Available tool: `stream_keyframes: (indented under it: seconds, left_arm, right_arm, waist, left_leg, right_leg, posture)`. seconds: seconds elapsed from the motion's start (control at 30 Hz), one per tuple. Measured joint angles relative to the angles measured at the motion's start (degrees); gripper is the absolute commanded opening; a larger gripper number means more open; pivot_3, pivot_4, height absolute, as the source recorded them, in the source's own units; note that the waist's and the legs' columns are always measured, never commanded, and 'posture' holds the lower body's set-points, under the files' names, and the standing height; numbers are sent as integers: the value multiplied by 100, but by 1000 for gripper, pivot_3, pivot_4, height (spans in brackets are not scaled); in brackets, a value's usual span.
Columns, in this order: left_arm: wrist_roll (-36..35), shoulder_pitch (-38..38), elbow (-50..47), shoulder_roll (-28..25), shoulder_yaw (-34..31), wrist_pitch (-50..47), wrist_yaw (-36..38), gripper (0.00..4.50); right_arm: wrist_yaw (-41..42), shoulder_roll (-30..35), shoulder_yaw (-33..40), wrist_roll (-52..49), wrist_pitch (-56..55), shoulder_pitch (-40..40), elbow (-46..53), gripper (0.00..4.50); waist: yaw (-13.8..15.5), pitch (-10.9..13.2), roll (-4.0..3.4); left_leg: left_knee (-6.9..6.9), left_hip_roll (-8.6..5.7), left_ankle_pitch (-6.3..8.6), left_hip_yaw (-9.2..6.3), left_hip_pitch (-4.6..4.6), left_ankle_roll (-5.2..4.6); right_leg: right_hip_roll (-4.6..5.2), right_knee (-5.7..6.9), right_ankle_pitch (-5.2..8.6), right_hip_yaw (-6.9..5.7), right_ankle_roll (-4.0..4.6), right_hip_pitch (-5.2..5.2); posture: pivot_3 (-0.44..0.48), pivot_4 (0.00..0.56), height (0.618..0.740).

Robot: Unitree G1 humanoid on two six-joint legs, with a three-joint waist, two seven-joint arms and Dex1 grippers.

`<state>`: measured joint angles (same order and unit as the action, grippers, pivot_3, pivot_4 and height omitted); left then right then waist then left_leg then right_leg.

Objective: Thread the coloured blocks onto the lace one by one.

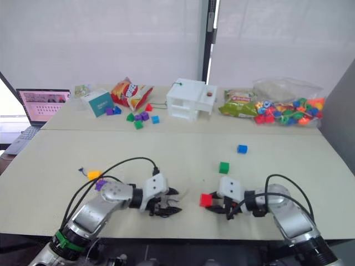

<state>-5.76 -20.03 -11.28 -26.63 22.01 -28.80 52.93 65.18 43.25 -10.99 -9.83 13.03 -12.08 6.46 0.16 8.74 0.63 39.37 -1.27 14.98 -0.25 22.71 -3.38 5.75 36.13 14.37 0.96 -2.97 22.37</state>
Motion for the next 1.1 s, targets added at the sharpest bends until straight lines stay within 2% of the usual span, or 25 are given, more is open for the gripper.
stream_keyframes:
  seconds: [0.2,0.5,0.6,0.83,1.1]
  left_arm:
    - [471,138,-8,238,160,288,-727,3086]
    - [532,236,-149,112,132,322,-846,3086]
    - [468,251,-215,-7,53,213,-805,2319]
    - [353,272,-293,-120,-12,22,-754,31]
    - [259,160,-192,-153,-84,-10,-647,8]
  right_arm:
    - [-21,28,8,1,142,31,87,1154]
    - [-58,23,-25,5,235,0,155,1154]
    - [-85,8,-40,4,235,-11,157,1154]
    - [-158,-25,-61,5,238,-26,153,1154]
    - [-168,-54,-103,8,231,-77,121,1154]
  waist:
    - [26,-1,1]
    - [4,-2,3]
    - [-13,-3,3]
    - [-27,-3,4]
    - [-36,-2,4]
  left_leg:
    - [-9,-2,0,4,-18,2]
    - [-38,-1,-4,16,-38,8]
    - [-42,0,-5,16,-40,9]
    - [-42,2,-6,16,-42,11]
    - [-44,1,-7,17,-41,12]
  right_leg:
    - [37,-4,-1,0,1,-12]
    - [46,-6,1,1,7,-13]
    - [43,-6,3,0,9,-13]
    - [41,-6,3,0,10,-13]
    - [35,-6,3,-2,10,-12]
  posture:
    - [0,150,740]
    - [0,150,740]
    - [0,150,740]
    - [0,150,740]
    - [0,150,740]
